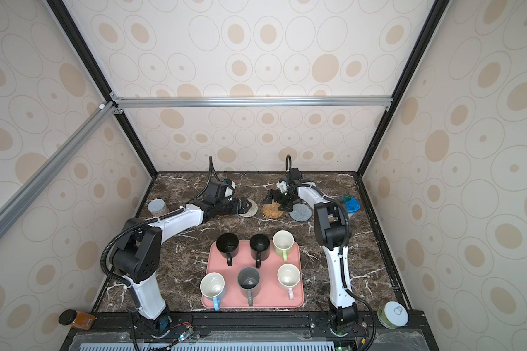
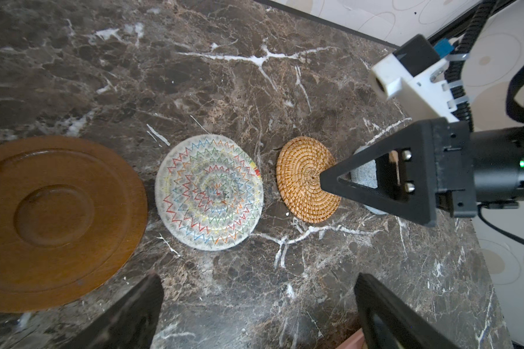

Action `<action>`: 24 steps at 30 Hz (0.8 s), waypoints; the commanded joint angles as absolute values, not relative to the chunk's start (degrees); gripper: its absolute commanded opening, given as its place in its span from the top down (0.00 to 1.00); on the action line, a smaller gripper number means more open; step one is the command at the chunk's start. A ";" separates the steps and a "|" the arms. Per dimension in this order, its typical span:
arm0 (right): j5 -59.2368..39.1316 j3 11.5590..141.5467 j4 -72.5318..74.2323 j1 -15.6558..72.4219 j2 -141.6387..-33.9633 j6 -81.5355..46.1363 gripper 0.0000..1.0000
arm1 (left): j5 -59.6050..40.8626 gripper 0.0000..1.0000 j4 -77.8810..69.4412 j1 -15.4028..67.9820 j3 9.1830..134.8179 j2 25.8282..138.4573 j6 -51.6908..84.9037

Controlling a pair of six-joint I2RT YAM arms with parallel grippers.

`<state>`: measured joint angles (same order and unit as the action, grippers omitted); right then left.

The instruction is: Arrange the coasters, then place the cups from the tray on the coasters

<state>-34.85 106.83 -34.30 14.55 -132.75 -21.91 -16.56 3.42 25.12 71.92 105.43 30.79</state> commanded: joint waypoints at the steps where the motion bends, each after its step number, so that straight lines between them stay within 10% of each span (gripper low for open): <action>1: -35.25 107.17 -34.97 15.42 -135.52 -23.10 0.00 | -16.16 0.00 2.46 24.81 71.54 103.62 31.64; 24: -34.46 108.83 -34.16 15.57 -133.21 -24.21 0.00 | -15.86 0.00 2.76 24.77 70.44 102.42 31.56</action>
